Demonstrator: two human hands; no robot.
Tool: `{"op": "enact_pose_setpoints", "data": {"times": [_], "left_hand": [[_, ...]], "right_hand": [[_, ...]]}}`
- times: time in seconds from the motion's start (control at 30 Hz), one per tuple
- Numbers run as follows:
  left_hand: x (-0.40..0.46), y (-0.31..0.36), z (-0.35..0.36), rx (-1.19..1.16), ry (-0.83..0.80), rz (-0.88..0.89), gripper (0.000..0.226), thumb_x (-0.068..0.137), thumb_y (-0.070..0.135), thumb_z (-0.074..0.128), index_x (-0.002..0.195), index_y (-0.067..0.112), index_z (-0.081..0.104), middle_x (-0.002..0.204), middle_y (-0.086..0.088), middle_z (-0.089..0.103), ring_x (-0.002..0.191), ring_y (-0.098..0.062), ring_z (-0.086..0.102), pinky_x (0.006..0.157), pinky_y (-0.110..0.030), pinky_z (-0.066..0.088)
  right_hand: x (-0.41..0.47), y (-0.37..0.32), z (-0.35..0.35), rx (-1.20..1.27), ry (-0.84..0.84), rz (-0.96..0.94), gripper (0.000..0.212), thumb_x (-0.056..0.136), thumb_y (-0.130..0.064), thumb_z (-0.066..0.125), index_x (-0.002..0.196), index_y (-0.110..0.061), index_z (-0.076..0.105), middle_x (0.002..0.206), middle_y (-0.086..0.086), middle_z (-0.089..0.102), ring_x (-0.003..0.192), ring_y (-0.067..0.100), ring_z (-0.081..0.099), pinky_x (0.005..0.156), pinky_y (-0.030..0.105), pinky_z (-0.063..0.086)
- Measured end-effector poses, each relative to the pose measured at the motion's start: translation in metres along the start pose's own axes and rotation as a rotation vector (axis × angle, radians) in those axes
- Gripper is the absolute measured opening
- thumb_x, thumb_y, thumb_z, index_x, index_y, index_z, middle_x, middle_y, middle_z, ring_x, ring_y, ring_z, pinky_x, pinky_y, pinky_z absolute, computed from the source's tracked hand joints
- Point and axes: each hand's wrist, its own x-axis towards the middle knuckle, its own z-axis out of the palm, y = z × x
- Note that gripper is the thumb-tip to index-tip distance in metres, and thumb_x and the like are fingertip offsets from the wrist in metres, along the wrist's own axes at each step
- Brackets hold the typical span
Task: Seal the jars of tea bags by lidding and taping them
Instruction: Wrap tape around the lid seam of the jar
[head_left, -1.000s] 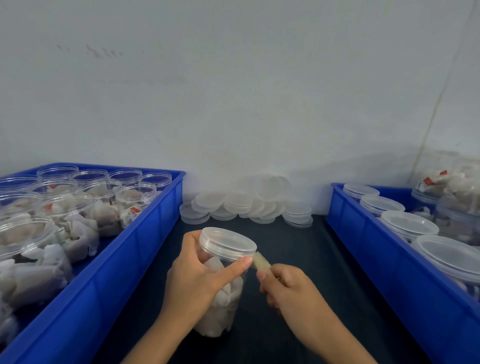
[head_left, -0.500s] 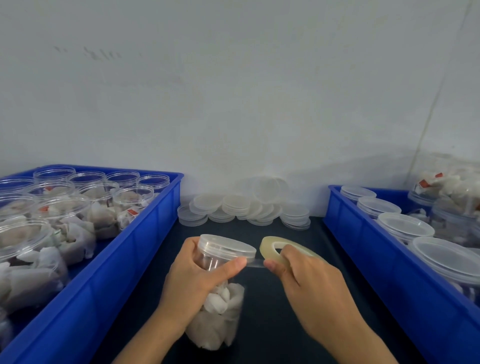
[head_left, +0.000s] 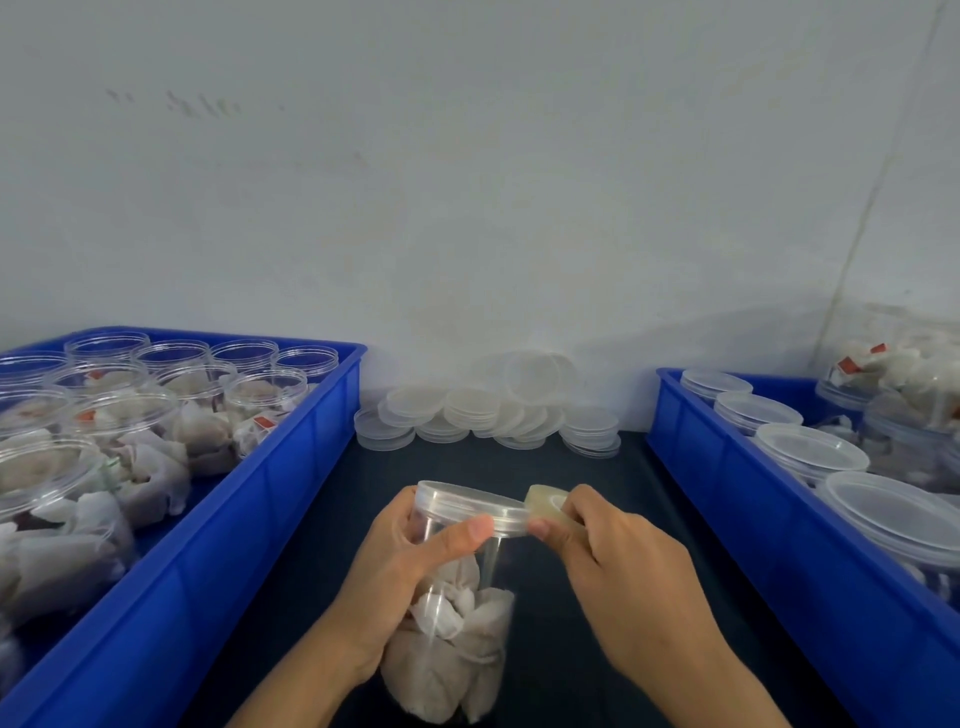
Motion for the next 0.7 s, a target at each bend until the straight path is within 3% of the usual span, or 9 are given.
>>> {"op": "enact_pose_setpoints", "data": {"times": [0.07, 0.17, 0.23, 0.3, 0.33, 0.53, 0.7], "left_hand": [[0.0, -0.001, 0.0, -0.009, -0.016, -0.005, 0.085, 0.038, 0.058, 0.086, 0.107, 0.012, 0.066, 0.094, -0.007, 0.073, 0.085, -0.018, 0.07, 0.075, -0.029, 0.052], [0.0, -0.004, -0.001, -0.032, -0.029, 0.003, 0.094, 0.031, 0.062, 0.089, 0.108, 0.013, 0.066, 0.098, -0.009, 0.073, 0.088, -0.019, 0.07, 0.073, -0.026, 0.054], [0.0, -0.004, -0.001, -0.042, -0.027, 0.01, 0.092, 0.032, 0.06, 0.089, 0.108, 0.013, 0.067, 0.099, -0.008, 0.073, 0.088, -0.018, 0.07, 0.071, -0.024, 0.054], [0.0, -0.003, -0.001, -0.023, -0.016, 0.03, 0.085, 0.037, 0.054, 0.087, 0.109, 0.013, 0.066, 0.1, -0.004, 0.074, 0.092, -0.016, 0.07, 0.07, -0.019, 0.053], [0.0, -0.002, -0.001, -0.013, -0.013, 0.04, 0.082, 0.04, 0.051, 0.085, 0.11, 0.012, 0.065, 0.1, -0.003, 0.074, 0.093, -0.014, 0.07, 0.069, -0.016, 0.053], [0.001, 0.001, -0.002, 0.022, -0.01, 0.092, 0.079, 0.043, 0.048, 0.082, 0.111, 0.012, 0.063, 0.097, 0.004, 0.074, 0.089, -0.006, 0.069, 0.067, -0.01, 0.05], [0.001, -0.002, -0.003, 0.018, -0.044, 0.099, 0.087, 0.04, 0.052, 0.087, 0.113, 0.012, 0.062, 0.102, 0.0, 0.073, 0.094, -0.01, 0.069, 0.072, -0.015, 0.053]], "right_hand": [[-0.001, 0.0, 0.001, 0.05, 0.005, 0.001, 0.046, 0.082, -0.068, 0.016, 0.104, -0.035, 0.038, 0.063, -0.009, 0.047, 0.056, 0.006, 0.047, 0.052, 0.018, 0.034], [-0.003, -0.001, 0.003, 0.192, -0.034, 0.011, 0.042, 0.088, -0.066, 0.025, 0.129, -0.055, 0.027, 0.06, -0.009, 0.052, 0.057, 0.004, 0.051, 0.056, 0.017, 0.037], [-0.003, 0.001, 0.003, 0.275, -0.072, 0.037, 0.041, 0.094, -0.059, 0.034, 0.134, -0.063, 0.029, 0.087, -0.021, 0.066, 0.082, -0.002, 0.06, 0.073, 0.018, 0.046], [-0.002, 0.002, 0.001, 0.299, -0.113, 0.057, 0.04, 0.096, -0.056, 0.036, 0.134, -0.066, 0.03, 0.125, -0.028, 0.058, 0.114, -0.001, 0.054, 0.089, 0.021, 0.044], [-0.002, 0.003, 0.0, 0.301, -0.131, 0.062, 0.039, 0.097, -0.056, 0.037, 0.133, -0.067, 0.031, 0.131, -0.029, 0.054, 0.121, 0.0, 0.051, 0.091, 0.021, 0.043], [0.0, 0.01, -0.004, 0.317, -0.152, 0.046, 0.039, 0.096, -0.056, 0.038, 0.133, -0.068, 0.029, 0.137, -0.03, 0.049, 0.131, 0.001, 0.043, 0.097, 0.024, 0.038], [0.0, 0.008, 0.0, 0.324, -0.147, 0.049, 0.039, 0.096, -0.056, 0.039, 0.132, -0.067, 0.032, 0.134, -0.031, 0.051, 0.127, 0.0, 0.046, 0.09, 0.021, 0.038]]}}
